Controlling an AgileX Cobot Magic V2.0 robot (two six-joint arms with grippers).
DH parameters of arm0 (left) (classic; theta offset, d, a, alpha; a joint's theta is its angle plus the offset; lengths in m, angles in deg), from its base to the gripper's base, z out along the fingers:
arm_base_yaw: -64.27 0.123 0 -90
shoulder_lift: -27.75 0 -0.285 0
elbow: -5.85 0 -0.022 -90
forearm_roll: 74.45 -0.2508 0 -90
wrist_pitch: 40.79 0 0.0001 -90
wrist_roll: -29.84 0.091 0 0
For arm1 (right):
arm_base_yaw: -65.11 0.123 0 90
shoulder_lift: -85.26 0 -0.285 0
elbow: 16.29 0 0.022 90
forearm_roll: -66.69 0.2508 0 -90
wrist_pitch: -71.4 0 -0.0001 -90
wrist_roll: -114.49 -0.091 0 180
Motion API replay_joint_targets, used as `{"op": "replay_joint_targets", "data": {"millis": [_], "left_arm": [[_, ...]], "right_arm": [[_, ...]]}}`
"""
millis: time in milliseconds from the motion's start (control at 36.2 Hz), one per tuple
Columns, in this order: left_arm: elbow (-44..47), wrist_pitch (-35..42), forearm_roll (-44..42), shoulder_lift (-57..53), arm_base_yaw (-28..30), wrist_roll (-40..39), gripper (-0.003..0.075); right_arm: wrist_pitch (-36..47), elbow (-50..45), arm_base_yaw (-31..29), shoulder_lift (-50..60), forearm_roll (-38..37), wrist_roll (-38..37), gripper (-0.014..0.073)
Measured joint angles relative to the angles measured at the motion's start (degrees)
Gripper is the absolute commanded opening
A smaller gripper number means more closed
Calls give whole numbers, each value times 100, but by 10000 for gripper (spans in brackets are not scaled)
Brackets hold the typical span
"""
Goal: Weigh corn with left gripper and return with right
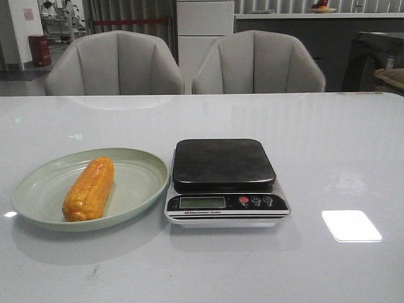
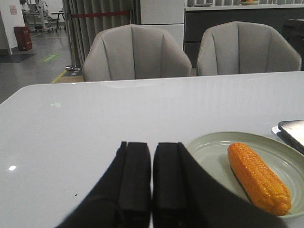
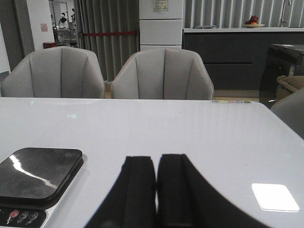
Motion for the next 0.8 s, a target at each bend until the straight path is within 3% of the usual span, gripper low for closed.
{"op": "replay_joint_targets", "data": {"millis": [802], "left_arm": [[0, 174, 0, 0, 0, 0, 133]], "right_arm": [[12, 0, 0, 0, 5, 0, 182]]}}
